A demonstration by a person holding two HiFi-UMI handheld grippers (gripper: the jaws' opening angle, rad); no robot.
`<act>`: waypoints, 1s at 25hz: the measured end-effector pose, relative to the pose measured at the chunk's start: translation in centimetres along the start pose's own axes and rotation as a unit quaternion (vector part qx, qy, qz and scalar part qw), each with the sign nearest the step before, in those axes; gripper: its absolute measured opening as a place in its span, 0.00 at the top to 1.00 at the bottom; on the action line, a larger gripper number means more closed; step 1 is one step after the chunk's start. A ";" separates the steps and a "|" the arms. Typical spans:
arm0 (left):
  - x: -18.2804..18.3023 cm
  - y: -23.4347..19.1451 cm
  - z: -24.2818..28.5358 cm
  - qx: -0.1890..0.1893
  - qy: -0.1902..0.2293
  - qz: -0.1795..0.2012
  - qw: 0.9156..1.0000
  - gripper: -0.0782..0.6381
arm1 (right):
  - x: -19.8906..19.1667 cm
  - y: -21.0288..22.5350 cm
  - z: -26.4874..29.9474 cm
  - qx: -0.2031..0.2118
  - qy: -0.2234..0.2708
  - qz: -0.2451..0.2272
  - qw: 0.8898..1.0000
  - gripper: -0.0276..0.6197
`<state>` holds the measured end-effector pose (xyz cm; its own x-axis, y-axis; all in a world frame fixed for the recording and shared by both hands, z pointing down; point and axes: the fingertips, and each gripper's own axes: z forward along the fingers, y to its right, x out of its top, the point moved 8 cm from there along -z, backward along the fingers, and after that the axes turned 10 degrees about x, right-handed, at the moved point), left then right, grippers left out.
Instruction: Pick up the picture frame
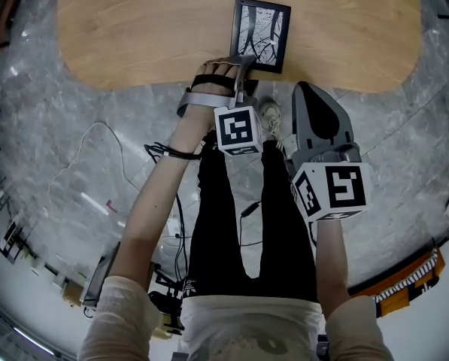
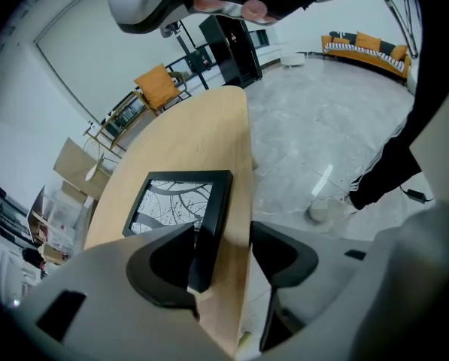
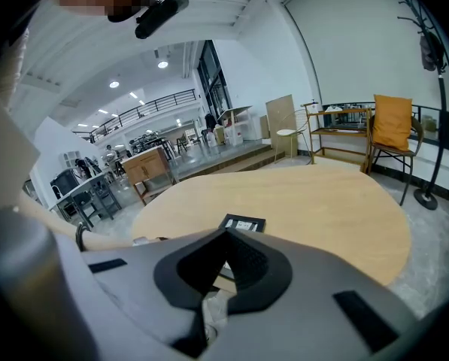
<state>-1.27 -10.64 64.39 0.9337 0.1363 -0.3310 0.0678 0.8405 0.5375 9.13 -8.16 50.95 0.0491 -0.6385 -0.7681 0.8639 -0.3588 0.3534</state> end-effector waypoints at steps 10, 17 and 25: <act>0.3 -0.9 -1.4 0.023 -0.001 -0.020 1.000 0.70 | 1.9 0.5 0.2 -0.001 0.002 0.000 1.000 0.95; 0.4 -0.6 -1.4 0.027 -0.001 -0.013 1.000 0.72 | 2.0 1.1 0.4 -0.002 0.001 0.002 1.000 0.95; -0.2 3.1 -3.5 0.003 -0.006 -0.007 1.000 0.73 | 0.0 -0.1 -0.6 -0.007 0.011 0.005 1.000 0.95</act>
<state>-2.50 -6.24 63.46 0.9366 0.1187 -0.3297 0.0831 0.8389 0.5378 9.29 -7.75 50.59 0.0680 -0.6271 -0.7760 0.8707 -0.3424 0.3530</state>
